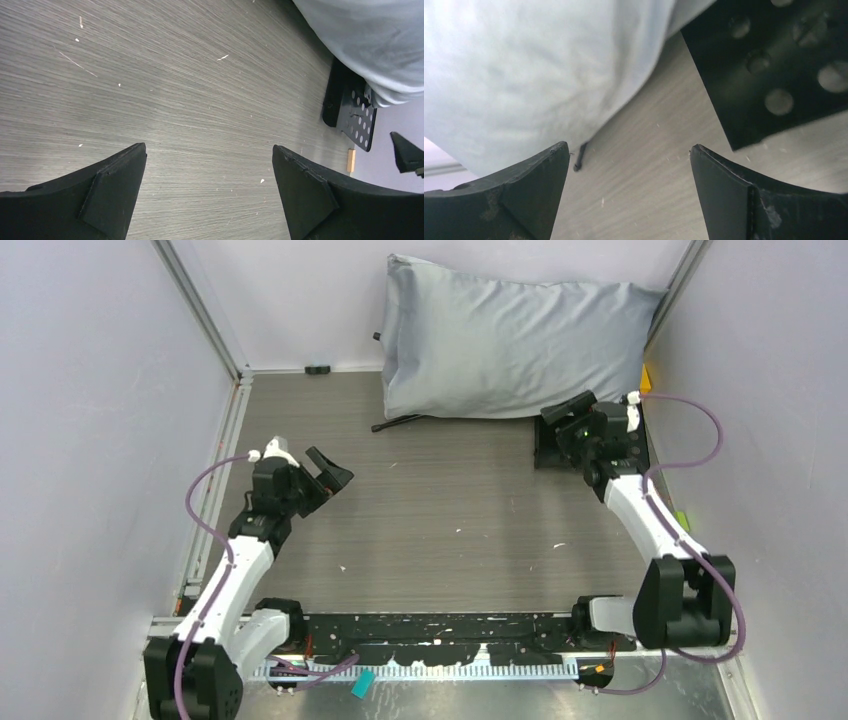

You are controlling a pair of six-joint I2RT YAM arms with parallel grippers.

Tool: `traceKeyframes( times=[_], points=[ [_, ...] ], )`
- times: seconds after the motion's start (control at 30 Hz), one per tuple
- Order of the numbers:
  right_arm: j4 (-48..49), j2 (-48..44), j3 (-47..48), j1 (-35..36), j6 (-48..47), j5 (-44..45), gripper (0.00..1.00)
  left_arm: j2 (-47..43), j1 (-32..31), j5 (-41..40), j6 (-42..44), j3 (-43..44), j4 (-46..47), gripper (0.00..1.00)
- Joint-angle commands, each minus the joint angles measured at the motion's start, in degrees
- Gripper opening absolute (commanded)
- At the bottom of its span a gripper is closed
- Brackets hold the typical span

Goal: Remove the pillowcase from the pillow

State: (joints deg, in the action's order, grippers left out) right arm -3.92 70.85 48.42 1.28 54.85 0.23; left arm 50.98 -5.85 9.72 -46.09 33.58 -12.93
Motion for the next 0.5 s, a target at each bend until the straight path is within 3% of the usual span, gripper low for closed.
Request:
traceKeyframes(
  times=[0.0,0.23,0.47],
  points=[
    [7.93,4.96,7.53,-0.48,3.13,5.00,0.96,5.31,-0.03,1.95,-2.30,4.84,5.22,1.00],
    [8.59,17.44,16.22,-7.34,5.17,6.45,0.97,14.00,-2.54,2.64,-1.75,10.14,10.02,1.00],
    [12.23,29.48,24.23,-9.97,8.25,7.70,0.97,27.73,-9.90,-0.07,2.12,20.65,18.34,1.00]
  ],
)
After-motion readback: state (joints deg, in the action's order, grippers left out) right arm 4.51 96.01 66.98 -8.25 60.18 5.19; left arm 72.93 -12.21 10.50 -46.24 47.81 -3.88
